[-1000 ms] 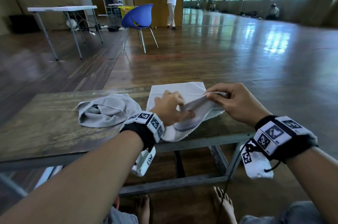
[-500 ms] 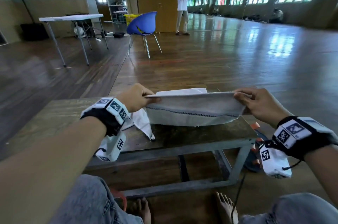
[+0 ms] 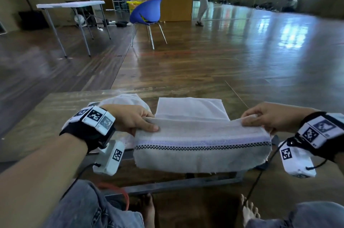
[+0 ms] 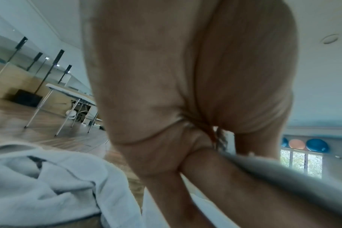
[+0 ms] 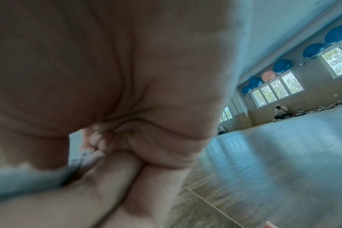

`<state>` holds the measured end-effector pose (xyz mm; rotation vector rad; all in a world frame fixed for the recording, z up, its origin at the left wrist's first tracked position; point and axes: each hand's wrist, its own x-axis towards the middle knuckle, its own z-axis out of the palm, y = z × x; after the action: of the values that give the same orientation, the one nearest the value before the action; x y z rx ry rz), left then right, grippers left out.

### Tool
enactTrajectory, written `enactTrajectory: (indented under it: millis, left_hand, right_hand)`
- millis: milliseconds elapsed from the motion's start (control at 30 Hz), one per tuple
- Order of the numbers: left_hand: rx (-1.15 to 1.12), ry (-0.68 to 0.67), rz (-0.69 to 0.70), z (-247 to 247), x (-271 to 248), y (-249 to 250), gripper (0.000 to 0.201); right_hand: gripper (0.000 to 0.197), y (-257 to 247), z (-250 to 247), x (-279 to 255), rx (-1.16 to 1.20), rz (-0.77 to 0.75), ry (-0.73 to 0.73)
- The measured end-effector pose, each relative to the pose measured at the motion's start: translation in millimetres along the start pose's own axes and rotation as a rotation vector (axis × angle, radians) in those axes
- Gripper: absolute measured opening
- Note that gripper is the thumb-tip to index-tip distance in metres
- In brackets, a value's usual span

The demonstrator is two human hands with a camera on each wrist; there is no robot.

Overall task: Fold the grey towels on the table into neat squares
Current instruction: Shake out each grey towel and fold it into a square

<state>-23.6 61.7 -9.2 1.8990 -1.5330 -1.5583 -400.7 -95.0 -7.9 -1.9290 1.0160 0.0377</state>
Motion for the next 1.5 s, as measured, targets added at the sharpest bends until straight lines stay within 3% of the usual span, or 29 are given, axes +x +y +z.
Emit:
enactTrajectory:
  millis: [100,233,367,500,567,633,900,1100,1233,1400,1500]
  left_hand:
    - [-0.065,0.176,0.065,-0.6,27.8,-5.9,0.017]
    - [0.184,0.548,0.109,-16.0,89.2,-10.0,0.028]
    - [0.251,0.807,0.096,-31.1,156.1,-12.7,0.016]
    - [0.311,0.935,0.033,-41.2,209.5,-21.6,0.015]
    - [0.372,0.925,0.008,-46.7,226.8,-26.2,0.014]
    - [0.433,0.829,-0.001,-52.1,236.0,-27.9,0.017]
    - [0.437,0.671,0.119,-59.7,225.3,-17.8,0.014]
    - [0.355,0.648,0.162,-61.4,193.8,-11.3,0.012]
    - [0.223,0.716,0.190,-67.4,166.7,-12.5,0.019]
    - [0.128,0.770,0.229,-64.1,144.2,-24.2,0.006]
    - [0.128,0.744,0.263,-61.5,134.3,-26.4,0.009]
  right_hand:
    - [0.025,12.7,4.8,29.9,-0.082,0.009,0.183]
    - [0.027,31.3,3.7,87.3,-0.206,-0.049,0.499]
    - [0.029,44.9,0.2,147.2,-0.243,0.017,0.651]
    - [0.027,58.4,-0.7,193.8,-0.225,0.120,0.754]
    - [0.020,63.0,-1.0,210.3,-0.254,0.137,0.751]
    - [0.012,65.2,-2.4,221.2,-0.303,0.134,0.683]
    - [0.015,59.1,-18.2,218.6,-0.253,0.056,0.537]
    - [0.015,46.2,-18.5,192.6,-0.127,-0.065,0.561]
    - [0.013,50.4,-14.2,169.6,-0.041,-0.148,0.665]
    - [0.014,62.8,-6.2,154.9,0.067,-0.199,0.747]
    - [0.032,63.7,-4.1,151.0,0.006,-0.223,0.750]
